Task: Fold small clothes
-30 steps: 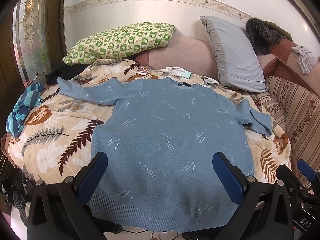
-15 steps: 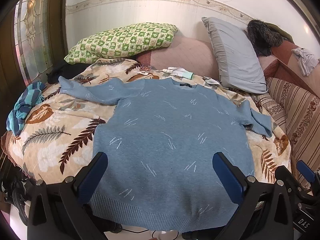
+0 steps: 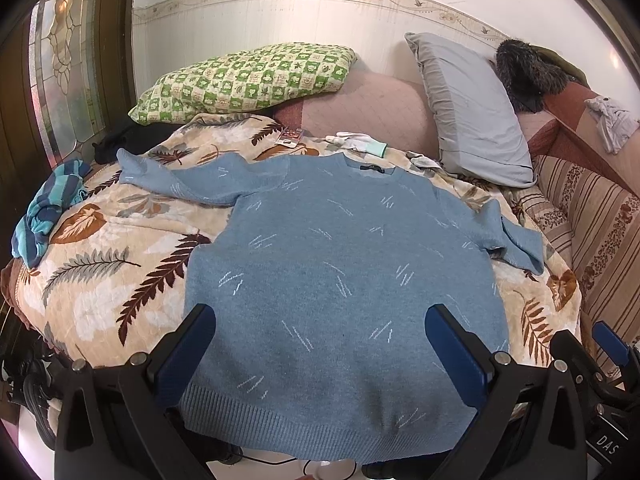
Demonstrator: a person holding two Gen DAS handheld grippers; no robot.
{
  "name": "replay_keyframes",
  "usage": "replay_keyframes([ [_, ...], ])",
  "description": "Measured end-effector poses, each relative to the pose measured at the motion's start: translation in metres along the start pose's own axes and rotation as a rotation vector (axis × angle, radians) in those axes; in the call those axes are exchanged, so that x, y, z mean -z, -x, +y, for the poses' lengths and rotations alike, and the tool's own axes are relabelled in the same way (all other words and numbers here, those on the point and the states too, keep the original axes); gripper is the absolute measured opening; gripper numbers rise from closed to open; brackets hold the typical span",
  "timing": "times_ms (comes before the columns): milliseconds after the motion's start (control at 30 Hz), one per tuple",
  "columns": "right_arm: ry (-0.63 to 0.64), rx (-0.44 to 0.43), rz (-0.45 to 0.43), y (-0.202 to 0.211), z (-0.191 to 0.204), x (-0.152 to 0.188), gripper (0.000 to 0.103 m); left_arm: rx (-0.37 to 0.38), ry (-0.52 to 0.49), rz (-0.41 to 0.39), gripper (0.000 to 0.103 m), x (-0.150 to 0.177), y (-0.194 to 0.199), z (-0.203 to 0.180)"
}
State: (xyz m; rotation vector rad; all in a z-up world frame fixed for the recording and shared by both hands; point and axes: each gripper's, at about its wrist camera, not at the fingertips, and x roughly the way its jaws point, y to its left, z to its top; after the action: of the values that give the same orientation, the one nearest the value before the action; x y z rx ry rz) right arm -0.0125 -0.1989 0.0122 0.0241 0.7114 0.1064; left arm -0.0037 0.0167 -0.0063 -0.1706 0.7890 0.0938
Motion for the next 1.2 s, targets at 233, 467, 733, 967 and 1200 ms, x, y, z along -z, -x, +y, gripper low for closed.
replay_keyframes([
  [233, -0.006, 0.001, -0.002, 0.000, -0.001, -0.001, 0.103, 0.000, 0.001, -0.001, 0.103, 0.000, -0.001, 0.000],
  [467, -0.004, 0.001, -0.004, 0.000, -0.003, -0.001, 0.103, 0.004, 0.007, -0.002, 0.103, 0.004, -0.001, 0.003],
  [733, -0.002, 0.009, 0.001, 0.000, 0.001, 0.001, 0.103, 0.006, 0.009, -0.003, 0.103, 0.003, -0.001, 0.004],
  [967, -0.136, -0.100, 0.091, -0.019, -0.023, 0.008, 0.103, 0.041, 0.117, 0.055, 0.103, 0.005, -0.018, 0.034],
  [1200, -0.414, -0.137, 0.140, -0.049, -0.120, 0.012, 0.103, -0.010, 0.195, 0.192, 0.103, 0.015, -0.065, 0.063],
])
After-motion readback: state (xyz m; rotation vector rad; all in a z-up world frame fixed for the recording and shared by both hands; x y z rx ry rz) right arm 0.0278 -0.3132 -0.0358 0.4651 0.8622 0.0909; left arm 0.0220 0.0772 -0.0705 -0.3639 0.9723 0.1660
